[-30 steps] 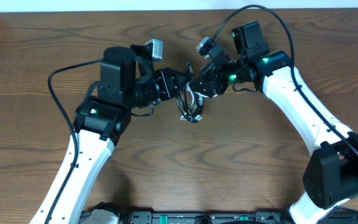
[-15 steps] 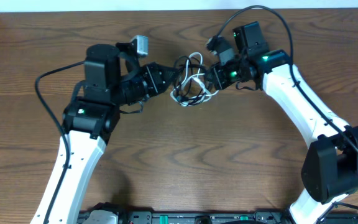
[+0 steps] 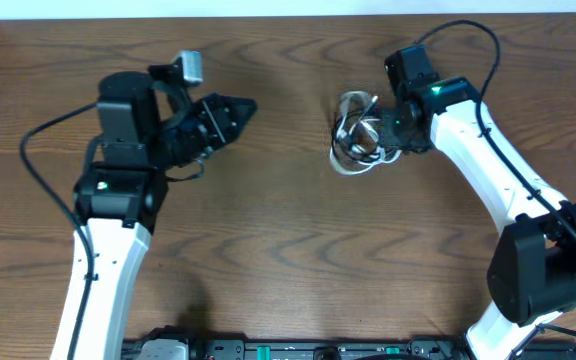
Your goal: Untangle cables
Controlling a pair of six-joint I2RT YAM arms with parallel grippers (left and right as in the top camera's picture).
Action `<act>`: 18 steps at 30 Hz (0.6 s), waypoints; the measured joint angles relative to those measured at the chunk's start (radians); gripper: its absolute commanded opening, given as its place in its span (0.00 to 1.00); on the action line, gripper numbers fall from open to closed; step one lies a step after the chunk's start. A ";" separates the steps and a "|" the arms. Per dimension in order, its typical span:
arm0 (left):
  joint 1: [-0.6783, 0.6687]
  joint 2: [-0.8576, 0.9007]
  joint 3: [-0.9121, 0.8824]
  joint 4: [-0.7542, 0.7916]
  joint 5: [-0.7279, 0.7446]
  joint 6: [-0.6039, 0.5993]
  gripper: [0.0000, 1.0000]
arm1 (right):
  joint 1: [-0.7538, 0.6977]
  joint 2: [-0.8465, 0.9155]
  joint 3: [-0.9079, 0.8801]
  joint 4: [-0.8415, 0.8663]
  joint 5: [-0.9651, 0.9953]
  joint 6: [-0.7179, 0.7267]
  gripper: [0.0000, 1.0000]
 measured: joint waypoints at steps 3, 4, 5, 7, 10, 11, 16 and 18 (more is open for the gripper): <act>0.027 -0.006 0.000 -0.072 -0.078 0.050 0.07 | -0.016 0.000 -0.014 -0.005 0.094 0.036 0.01; 0.032 -0.007 0.000 -0.097 -0.107 0.068 0.07 | -0.022 0.000 -0.019 -0.008 0.107 0.040 0.01; 0.037 -0.007 0.000 -0.129 -0.148 0.094 0.07 | -0.034 0.000 -0.031 -0.014 0.126 0.045 0.01; 0.039 -0.007 0.000 -0.164 -0.195 0.128 0.07 | -0.053 0.000 -0.047 0.008 0.106 0.014 0.01; 0.038 -0.007 0.000 -0.203 -0.233 0.161 0.08 | -0.065 0.000 -0.054 0.058 -0.044 -0.104 0.01; 0.034 -0.006 0.000 -0.217 -0.245 0.172 0.07 | -0.064 0.000 -0.053 0.072 -0.143 -0.156 0.01; -0.010 0.008 0.000 -0.245 -0.260 0.190 0.26 | -0.049 0.003 -0.029 0.084 -0.555 -0.274 0.01; -0.045 0.023 0.000 -0.244 -0.265 0.195 0.37 | -0.046 0.004 -0.010 0.084 -0.642 -0.278 0.01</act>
